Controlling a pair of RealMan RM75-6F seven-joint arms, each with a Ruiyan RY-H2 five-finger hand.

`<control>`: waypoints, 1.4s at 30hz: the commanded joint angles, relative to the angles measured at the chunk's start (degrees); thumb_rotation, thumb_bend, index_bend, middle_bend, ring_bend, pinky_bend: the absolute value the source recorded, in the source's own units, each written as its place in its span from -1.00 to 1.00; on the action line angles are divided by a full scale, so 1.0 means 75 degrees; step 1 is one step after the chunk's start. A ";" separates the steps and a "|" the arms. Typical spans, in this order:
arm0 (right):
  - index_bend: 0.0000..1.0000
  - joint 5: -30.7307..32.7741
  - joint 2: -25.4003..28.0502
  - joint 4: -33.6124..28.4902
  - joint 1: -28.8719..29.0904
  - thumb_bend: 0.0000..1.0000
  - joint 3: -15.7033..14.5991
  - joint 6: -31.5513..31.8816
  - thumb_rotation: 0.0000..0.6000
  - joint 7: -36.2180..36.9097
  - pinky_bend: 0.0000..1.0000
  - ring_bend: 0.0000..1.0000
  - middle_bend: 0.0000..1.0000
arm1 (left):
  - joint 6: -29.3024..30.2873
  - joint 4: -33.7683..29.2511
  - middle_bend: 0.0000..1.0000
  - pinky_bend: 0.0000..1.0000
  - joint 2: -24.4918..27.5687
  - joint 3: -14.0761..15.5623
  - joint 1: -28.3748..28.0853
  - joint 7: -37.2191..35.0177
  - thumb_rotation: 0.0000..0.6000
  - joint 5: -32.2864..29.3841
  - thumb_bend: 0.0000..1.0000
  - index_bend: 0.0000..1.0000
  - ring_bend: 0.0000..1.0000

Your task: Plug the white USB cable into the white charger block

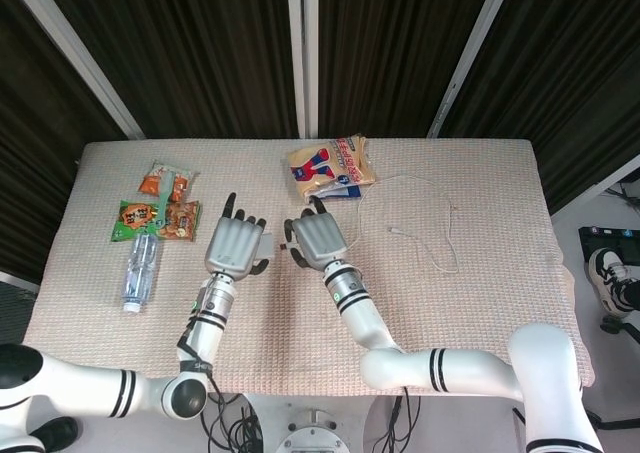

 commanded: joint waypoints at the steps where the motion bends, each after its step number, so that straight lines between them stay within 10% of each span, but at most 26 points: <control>1: 0.29 0.0051 -0.0065 0.0072 0.0066 0.03 0.0009 0.0049 1.00 0.0012 -0.91 -0.46 0.05 | 0.0018 -0.0002 0.03 -0.87 -0.0019 -0.0009 -0.0036 0.0032 0.66 -0.0058 -0.62 0.01 -0.42; 42: 0.28 0.0275 -0.0560 0.0573 0.0424 0.03 0.0031 0.0326 1.00 0.0354 -0.96 -0.46 0.04 | 0.0127 0.0094 0.03 -0.86 -0.0175 -0.0136 -0.0522 0.0207 0.69 -0.0798 -0.63 0.01 -0.40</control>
